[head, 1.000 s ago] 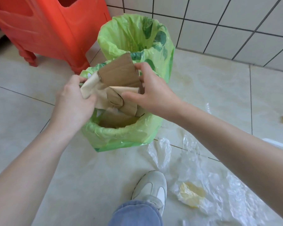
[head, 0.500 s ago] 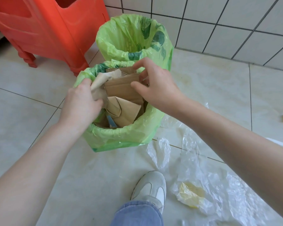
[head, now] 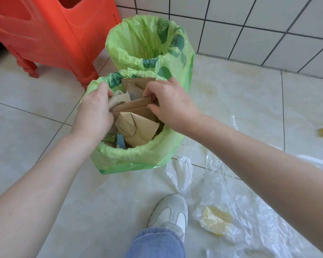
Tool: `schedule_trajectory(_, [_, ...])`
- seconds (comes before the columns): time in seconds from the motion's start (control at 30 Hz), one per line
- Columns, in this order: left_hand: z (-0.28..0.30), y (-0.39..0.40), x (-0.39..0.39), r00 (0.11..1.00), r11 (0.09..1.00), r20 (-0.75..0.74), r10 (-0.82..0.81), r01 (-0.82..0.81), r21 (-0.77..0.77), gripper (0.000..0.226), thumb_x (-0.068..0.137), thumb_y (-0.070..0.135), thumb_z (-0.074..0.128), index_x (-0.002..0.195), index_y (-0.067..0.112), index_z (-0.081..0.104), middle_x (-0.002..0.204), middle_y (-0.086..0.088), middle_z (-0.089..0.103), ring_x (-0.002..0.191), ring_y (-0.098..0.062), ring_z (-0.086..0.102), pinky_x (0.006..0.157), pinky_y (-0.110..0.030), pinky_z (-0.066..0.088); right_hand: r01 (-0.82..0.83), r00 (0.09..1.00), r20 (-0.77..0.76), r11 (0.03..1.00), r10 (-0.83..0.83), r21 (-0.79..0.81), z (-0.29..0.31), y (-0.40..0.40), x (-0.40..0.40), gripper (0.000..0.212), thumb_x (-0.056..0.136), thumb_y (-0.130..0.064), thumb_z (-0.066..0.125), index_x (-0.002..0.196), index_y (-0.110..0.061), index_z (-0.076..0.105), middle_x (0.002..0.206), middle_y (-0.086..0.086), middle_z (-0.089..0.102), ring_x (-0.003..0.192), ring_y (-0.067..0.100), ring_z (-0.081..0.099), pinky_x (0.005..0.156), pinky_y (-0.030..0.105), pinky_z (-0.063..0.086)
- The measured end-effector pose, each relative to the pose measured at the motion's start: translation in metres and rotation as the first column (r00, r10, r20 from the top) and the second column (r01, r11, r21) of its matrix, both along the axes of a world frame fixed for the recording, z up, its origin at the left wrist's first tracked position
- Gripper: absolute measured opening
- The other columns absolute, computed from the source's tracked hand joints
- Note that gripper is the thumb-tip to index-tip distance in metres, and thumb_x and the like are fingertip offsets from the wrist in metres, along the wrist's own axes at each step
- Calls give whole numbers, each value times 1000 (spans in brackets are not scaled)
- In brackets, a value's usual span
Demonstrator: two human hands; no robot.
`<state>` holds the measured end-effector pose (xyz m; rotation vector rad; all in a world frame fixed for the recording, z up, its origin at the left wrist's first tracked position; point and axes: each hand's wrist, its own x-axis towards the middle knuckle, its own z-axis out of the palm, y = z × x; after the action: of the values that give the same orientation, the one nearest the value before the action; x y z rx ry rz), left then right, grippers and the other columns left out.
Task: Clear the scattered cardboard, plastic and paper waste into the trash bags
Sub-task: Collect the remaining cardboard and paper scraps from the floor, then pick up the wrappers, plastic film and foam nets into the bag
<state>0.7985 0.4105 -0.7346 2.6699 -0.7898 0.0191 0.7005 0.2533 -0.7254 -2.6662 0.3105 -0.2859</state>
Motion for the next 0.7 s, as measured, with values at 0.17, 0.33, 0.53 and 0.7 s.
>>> schedule_trajectory(0.17, [9,-2,6,998,997,-55,-13,17,81,40,75,-4,63,110,14,60,104,-14,64,94,-32,53,75,-39,45,-22,1000,-21,999,21,-39,-2,-6,-8,35,88,-19,57,122,-21,56,115,0,59,106,26,43,89,32,40])
schedule_trajectory(0.33, [33,-4,-9,992,987,60,-110,102,125,54,76,1,66,128,14,58,126,-16,60,119,-35,51,100,-42,41,2,1000,31,998,-4,57,6,-18,-24,38,89,-19,55,127,-20,54,120,2,56,111,24,50,93,33,43])
schedule_trajectory(0.53, [50,-32,-49,951,960,169,-258,273,-68,28,85,15,61,113,14,67,113,-7,65,108,-27,58,93,-42,47,60,998,26,990,-64,128,15,-51,-67,28,92,-18,51,117,-17,62,113,-3,63,104,10,57,88,19,42])
schedule_trajectory(0.7, [21,-77,-110,889,876,108,-445,457,-151,19,87,19,57,103,15,68,100,0,67,98,-24,59,78,-43,52,136,989,-77,977,-125,163,-3,-84,-139,24,91,-16,53,112,-18,64,106,-6,66,98,6,59,92,23,46])
